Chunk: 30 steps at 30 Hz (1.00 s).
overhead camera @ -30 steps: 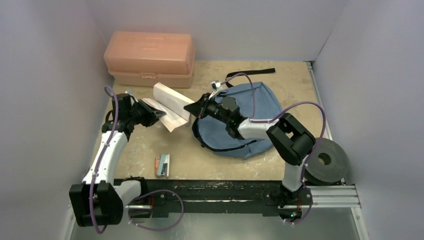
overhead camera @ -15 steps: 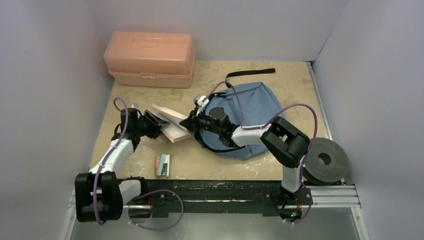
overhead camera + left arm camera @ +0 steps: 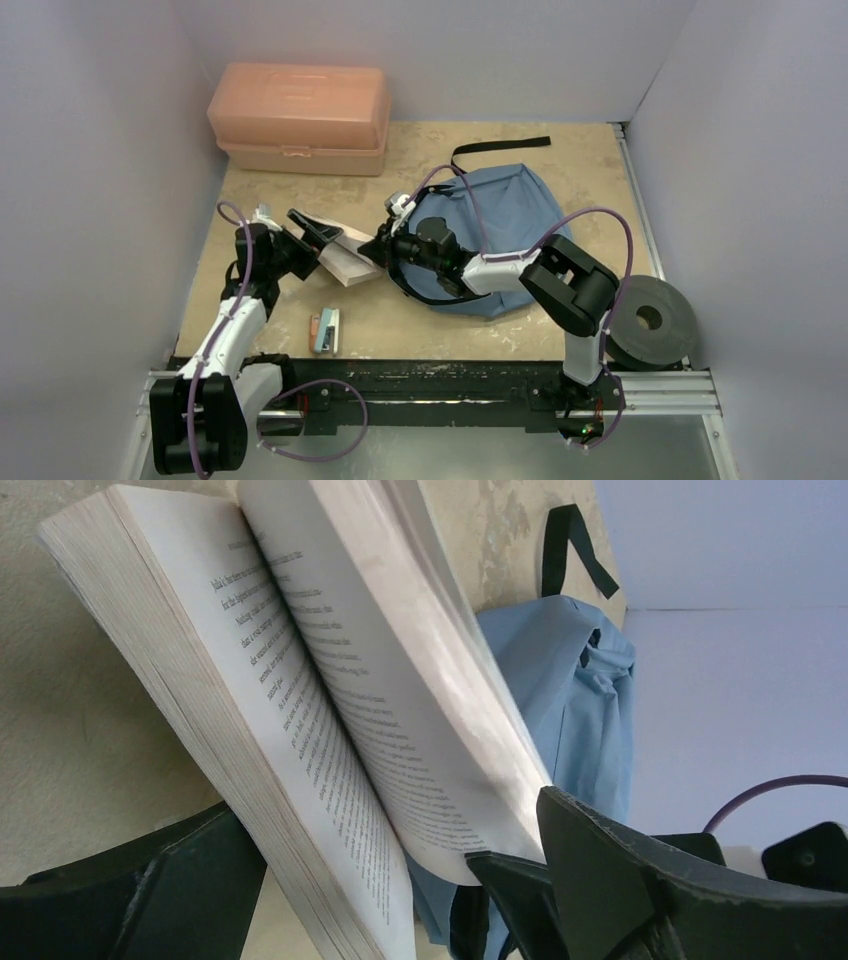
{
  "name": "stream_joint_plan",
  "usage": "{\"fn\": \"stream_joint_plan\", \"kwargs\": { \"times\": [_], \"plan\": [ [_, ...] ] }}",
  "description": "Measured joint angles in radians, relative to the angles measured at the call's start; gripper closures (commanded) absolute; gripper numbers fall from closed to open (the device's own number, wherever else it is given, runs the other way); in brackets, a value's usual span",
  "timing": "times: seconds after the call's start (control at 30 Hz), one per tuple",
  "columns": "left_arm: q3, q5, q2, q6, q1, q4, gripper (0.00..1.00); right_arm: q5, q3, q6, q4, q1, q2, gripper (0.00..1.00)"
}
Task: Pack the student bag
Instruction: Pick up the book from the center of the board.
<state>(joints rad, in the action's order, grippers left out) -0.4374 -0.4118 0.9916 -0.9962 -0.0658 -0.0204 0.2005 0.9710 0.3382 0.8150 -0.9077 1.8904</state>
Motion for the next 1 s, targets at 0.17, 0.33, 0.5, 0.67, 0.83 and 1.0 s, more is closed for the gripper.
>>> {"fn": "stream_joint_plan", "kwargs": {
  "times": [0.17,0.33,0.5,0.67,0.83,1.0],
  "plan": [
    [0.003,0.000,-0.005,-0.031,0.000,-0.036,0.00,-0.005,0.000,-0.019,-0.011,-0.022,0.001,1.00],
    [-0.001,0.006,0.005,-0.063,0.000,-0.035,0.00,-0.026,0.000,-0.048,-0.026,-0.048,0.003,1.00],
    [-0.081,0.042,0.060,-0.058,0.001,0.107,0.04,-0.114,0.000,-0.138,-0.058,-0.112,0.003,0.97],
    [-0.126,0.058,0.096,-0.032,0.001,0.220,0.18,-0.238,0.005,-0.235,-0.102,-0.192,0.003,0.93],
    [-0.135,0.070,0.118,-0.013,0.001,0.272,0.46,-0.360,0.010,-0.323,-0.123,-0.257,0.003,0.82],
    [-0.135,0.085,0.119,0.004,0.000,0.284,0.74,-0.439,0.019,-0.358,-0.154,-0.289,0.001,0.38]
  ]
}}
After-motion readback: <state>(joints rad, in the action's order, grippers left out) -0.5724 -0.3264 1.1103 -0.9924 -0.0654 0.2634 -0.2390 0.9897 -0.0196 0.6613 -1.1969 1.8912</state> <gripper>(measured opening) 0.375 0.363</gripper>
